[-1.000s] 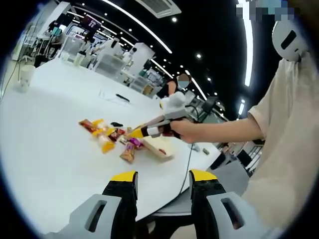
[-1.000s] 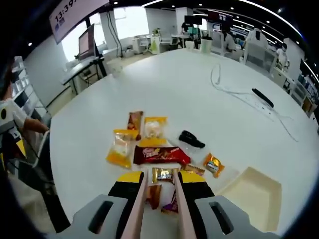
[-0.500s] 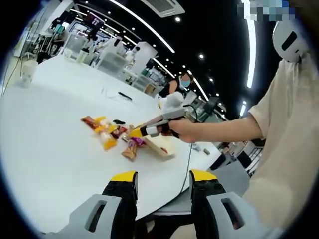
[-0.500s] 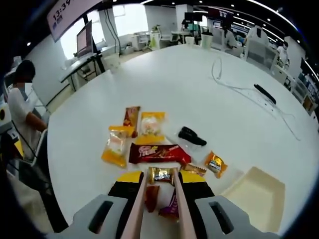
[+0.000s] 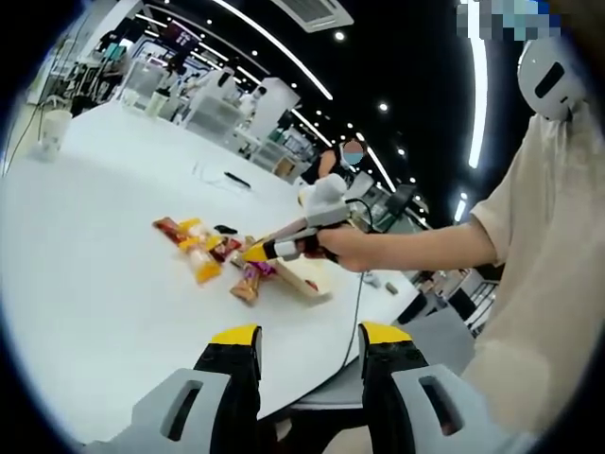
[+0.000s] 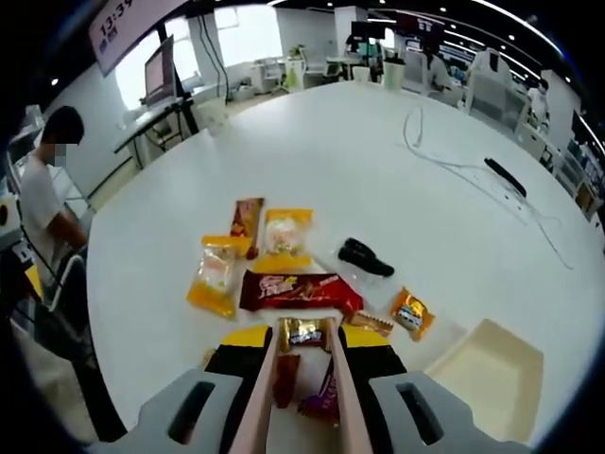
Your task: Place the target food into the container with the food tongs after gripping and lifting it, then release it inside without dropping or visibly crushing the food.
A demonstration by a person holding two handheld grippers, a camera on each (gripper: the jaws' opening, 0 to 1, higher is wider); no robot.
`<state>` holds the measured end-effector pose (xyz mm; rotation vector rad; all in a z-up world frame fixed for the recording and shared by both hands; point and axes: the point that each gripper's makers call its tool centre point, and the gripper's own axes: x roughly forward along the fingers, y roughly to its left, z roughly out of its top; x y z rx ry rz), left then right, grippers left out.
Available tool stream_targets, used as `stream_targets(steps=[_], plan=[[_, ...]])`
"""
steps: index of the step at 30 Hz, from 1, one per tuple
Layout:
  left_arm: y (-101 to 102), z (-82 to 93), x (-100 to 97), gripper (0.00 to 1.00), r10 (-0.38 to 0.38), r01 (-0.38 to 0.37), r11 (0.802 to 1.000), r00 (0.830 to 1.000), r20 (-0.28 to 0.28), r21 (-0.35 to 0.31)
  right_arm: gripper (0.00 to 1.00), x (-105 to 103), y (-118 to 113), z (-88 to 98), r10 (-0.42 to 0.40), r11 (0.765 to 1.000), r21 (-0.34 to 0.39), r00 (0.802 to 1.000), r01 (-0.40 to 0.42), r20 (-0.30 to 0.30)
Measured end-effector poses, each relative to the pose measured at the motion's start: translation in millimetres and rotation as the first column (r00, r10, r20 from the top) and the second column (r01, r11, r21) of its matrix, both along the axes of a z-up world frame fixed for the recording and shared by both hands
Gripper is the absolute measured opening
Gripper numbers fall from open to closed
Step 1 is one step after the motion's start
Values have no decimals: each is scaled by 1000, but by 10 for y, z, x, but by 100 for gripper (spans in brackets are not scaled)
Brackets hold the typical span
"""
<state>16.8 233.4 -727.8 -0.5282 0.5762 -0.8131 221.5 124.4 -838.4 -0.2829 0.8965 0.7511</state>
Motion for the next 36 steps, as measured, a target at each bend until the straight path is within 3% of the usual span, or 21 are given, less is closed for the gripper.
stream_targets(steps=[17, 23, 32, 36], plan=[[-41, 28, 30, 39, -1, 1, 1000, 1000, 4, -10, 25, -9, 10, -41, 48, 998, -41, 999, -48, 8], [-23, 14, -12, 39, 5, -5, 1000, 1000, -2, -8, 24, -30, 41, -46, 112, 990, -87, 993, -109, 38], [-54, 30, 17, 39, -4, 4, 1000, 1000, 7, -15, 23, -31, 53, -51, 98, 993, -65, 995, -95, 30], [-52, 29, 11, 39, -7, 7, 1000, 1000, 7, -14, 21, -31, 47, -47, 85, 995, -66, 994, -81, 62]])
